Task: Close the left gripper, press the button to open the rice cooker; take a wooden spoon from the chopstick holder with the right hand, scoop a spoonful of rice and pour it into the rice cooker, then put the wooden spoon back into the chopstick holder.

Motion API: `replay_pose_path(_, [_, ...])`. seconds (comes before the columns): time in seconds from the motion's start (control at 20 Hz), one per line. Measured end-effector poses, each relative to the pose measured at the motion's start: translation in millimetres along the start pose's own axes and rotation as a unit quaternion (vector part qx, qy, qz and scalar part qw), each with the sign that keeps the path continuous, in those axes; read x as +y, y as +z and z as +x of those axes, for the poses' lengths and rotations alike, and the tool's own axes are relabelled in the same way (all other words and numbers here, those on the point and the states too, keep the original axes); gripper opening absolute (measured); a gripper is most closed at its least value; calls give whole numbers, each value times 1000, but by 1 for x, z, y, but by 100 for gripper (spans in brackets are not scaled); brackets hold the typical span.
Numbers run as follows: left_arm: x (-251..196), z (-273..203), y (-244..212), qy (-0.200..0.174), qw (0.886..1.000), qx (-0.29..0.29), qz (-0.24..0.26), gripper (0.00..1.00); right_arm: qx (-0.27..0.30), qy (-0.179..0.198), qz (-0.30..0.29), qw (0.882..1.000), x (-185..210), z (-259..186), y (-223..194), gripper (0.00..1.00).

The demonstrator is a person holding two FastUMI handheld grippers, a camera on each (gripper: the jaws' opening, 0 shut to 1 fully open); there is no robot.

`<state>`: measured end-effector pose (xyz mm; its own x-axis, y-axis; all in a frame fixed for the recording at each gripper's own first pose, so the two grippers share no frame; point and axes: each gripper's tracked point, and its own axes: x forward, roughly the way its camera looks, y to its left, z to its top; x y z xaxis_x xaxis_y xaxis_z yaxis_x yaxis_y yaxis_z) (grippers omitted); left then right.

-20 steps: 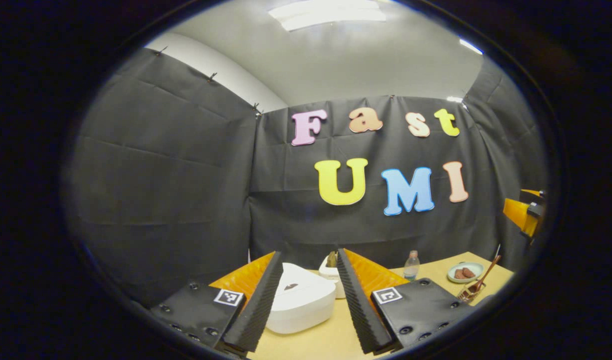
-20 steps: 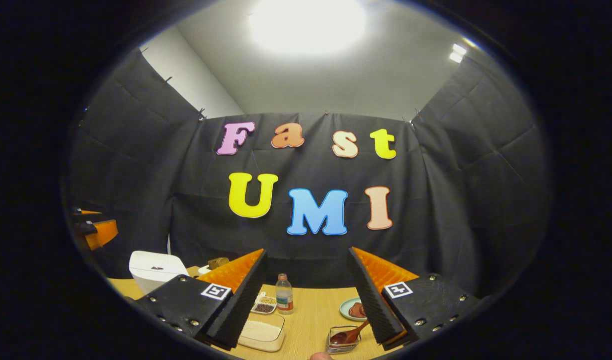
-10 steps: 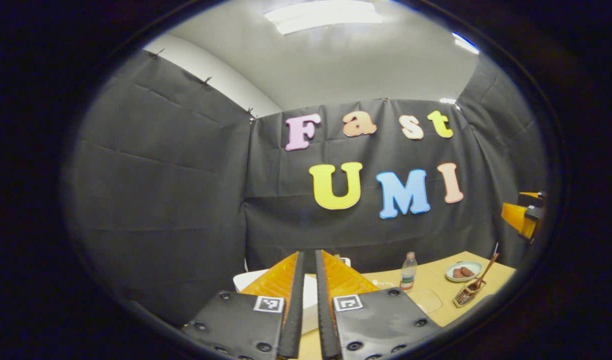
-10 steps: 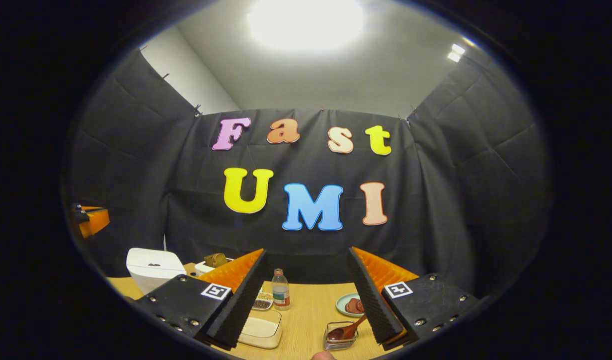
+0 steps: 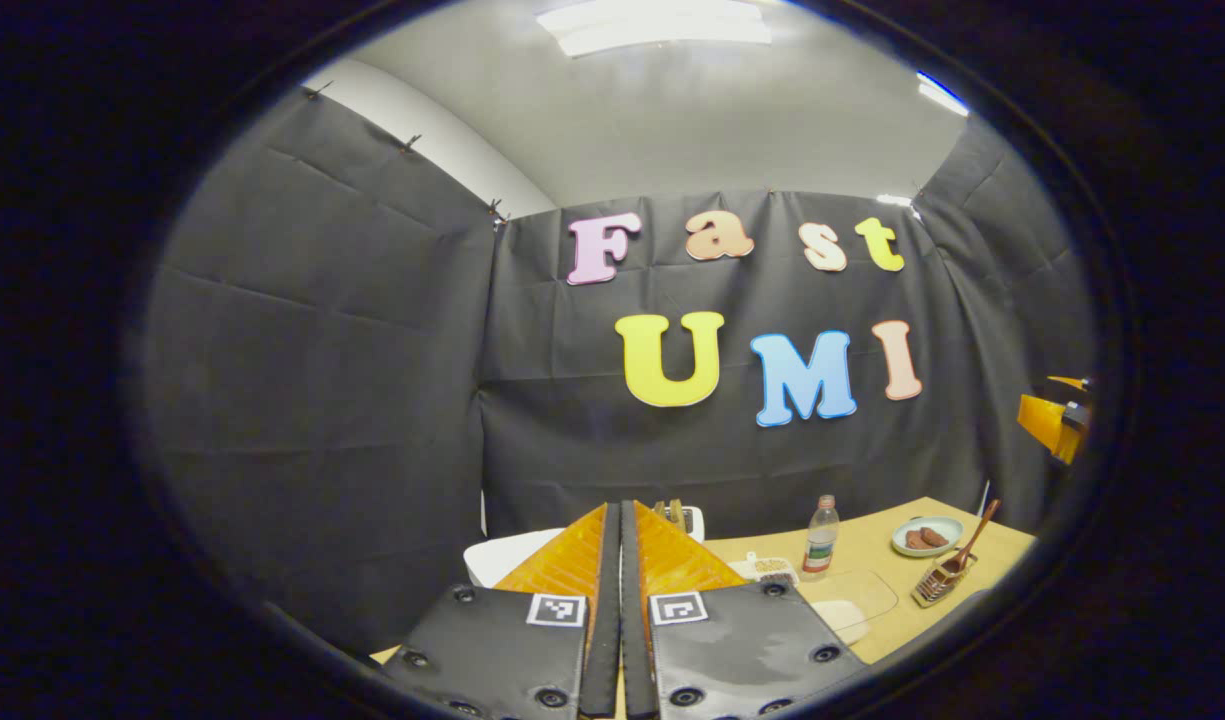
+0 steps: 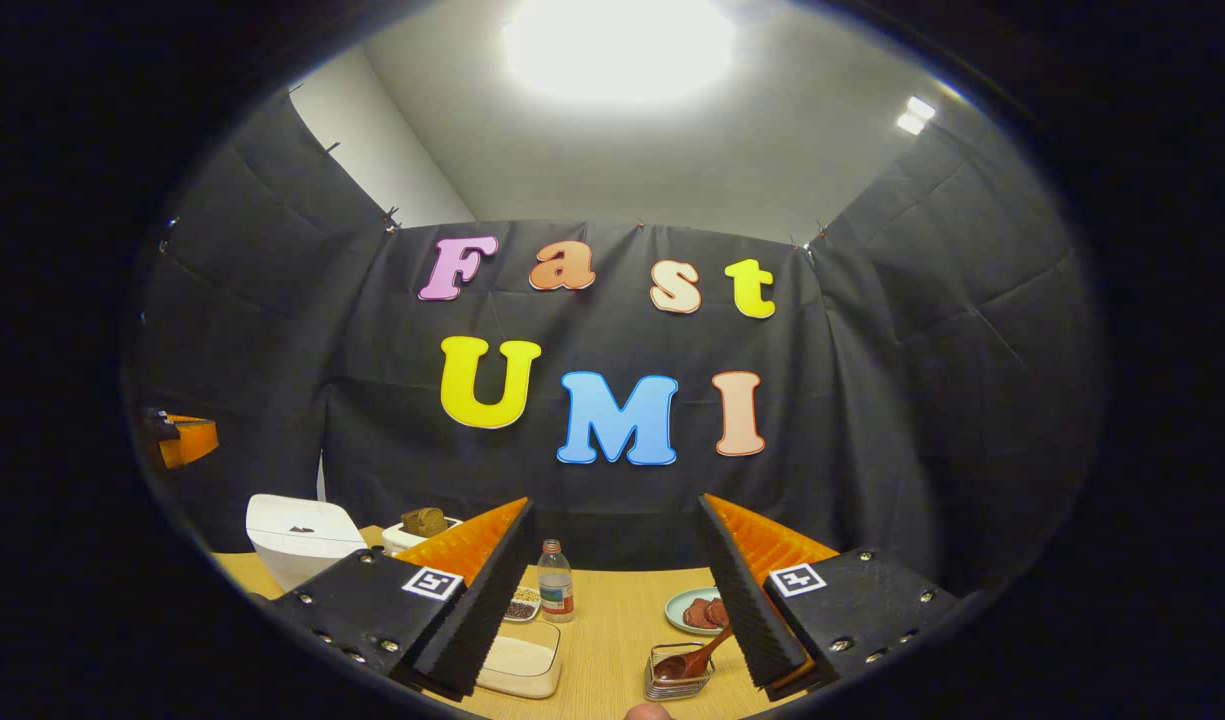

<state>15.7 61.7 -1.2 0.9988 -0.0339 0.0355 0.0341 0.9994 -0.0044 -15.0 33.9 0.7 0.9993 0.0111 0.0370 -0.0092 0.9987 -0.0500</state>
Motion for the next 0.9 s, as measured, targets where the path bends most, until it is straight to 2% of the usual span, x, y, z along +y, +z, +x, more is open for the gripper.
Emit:
replay_pose_path(0.25, [11,25,-16,-18,1000,16,-11,10,7,-19,-8,1000,5,-6,-2,96])
replay_pose_path(0.3, [14,30,-20,-20,1000,19,-14,13,8,-23,-9,1000,5,-7,-3,96])
replay_pose_path(0.35, [18,36,-25,-21,999,22,-16,10,9,-29,-11,999,5,-8,-3,96])
replay_pose_path(0.4, [21,42,-30,-22,999,27,-17,13,9,-35,-13,999,5,-9,-3,96])
replay_pose_path(0.5, [28,57,-39,-23,999,34,-22,10,12,-49,-16,999,4,-12,-4,96])
replay_pose_path(0.65, [41,76,-53,-24,999,42,-20,10,14,-66,-18,998,2,-18,-5,96])
replay_pose_path(0.7, [45,84,-57,-24,999,44,-18,13,16,-72,-21,997,2,-19,-5,96])
replay_pose_path(0.75, [48,93,-61,-27,998,47,-18,10,18,-78,-23,997,1,-19,-6,96])
replay_pose_path(0.9, [52,113,-81,-36,998,57,-19,10,22,-96,-27,995,-1,-21,-8,96])
